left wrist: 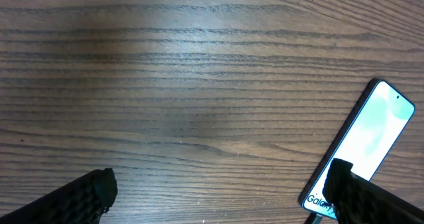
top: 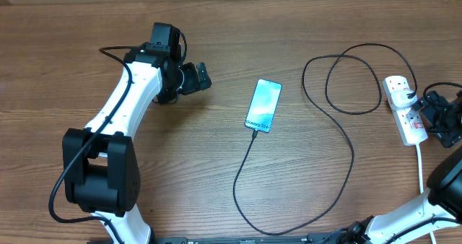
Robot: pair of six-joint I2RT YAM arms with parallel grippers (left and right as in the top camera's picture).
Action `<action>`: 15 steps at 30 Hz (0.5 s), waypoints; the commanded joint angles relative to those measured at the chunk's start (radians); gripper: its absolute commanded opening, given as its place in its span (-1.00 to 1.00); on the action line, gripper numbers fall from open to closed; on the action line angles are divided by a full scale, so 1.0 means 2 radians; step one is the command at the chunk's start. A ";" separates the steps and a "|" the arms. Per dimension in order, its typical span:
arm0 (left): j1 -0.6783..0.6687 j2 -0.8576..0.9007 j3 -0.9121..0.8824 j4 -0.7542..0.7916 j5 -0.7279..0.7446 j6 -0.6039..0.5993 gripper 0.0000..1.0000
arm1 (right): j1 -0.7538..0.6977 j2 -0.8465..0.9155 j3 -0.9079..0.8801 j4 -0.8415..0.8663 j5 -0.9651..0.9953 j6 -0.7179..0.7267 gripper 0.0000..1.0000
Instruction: Plug charger to phone and switch on socket
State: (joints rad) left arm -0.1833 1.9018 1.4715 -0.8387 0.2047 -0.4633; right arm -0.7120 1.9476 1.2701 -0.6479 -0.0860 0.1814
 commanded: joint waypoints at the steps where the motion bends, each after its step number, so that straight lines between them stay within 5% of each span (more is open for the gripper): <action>1: -0.001 -0.013 0.000 0.001 -0.003 0.009 0.99 | 0.010 -0.001 -0.003 -0.013 -0.010 -0.017 0.97; 15: 0.000 -0.013 0.000 0.001 -0.003 0.009 0.99 | 0.010 0.013 -0.004 -0.015 -0.001 -0.017 0.96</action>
State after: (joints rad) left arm -0.1833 1.9018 1.4715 -0.8387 0.2047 -0.4633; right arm -0.7120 1.9476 1.2701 -0.6487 -0.0868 0.1818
